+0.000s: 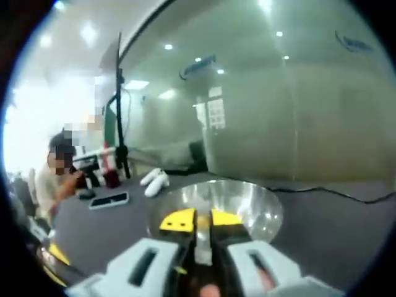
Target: Pick up the QQ candy scattered on the table and place it into the stainless steel bowl on the table
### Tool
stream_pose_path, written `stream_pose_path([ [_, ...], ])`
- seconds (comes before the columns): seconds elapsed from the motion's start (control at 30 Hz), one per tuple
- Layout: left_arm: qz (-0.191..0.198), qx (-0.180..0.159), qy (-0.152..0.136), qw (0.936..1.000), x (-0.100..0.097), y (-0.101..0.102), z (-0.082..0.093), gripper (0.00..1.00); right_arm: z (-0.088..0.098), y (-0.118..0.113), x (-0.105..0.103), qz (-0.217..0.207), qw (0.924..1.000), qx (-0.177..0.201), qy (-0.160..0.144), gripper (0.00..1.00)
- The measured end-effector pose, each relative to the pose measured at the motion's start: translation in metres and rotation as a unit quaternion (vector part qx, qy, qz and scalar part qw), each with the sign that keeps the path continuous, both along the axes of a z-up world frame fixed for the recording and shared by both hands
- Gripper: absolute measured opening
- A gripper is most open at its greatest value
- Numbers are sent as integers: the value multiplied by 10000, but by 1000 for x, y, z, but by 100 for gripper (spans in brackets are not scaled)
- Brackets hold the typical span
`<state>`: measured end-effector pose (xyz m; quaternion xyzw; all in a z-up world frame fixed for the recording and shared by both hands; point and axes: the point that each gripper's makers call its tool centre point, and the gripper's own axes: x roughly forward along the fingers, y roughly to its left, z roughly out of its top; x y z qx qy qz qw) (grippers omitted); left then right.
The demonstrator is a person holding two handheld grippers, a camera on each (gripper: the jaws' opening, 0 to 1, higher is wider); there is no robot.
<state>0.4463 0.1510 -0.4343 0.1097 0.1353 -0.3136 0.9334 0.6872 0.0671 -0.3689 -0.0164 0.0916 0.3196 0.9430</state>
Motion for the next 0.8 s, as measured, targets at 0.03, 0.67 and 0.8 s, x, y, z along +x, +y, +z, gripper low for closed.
stream_pose_path([
  [0.03, 0, -20, -8, 10000, 0, 0, 2, 29, -3, -1, 6, -17, 9998, -192, -6, 9],
  [0.67, 6, -57, 41, 10000, 2, 5, 2, 29, 17, -4, -23, 211, 9990, -305, -249, 25],
  [0.8, -23, -52, 32, 10000, 0, 3, 3, 29, 24, -8, -39, 408, 9982, -275, -347, 25],
])
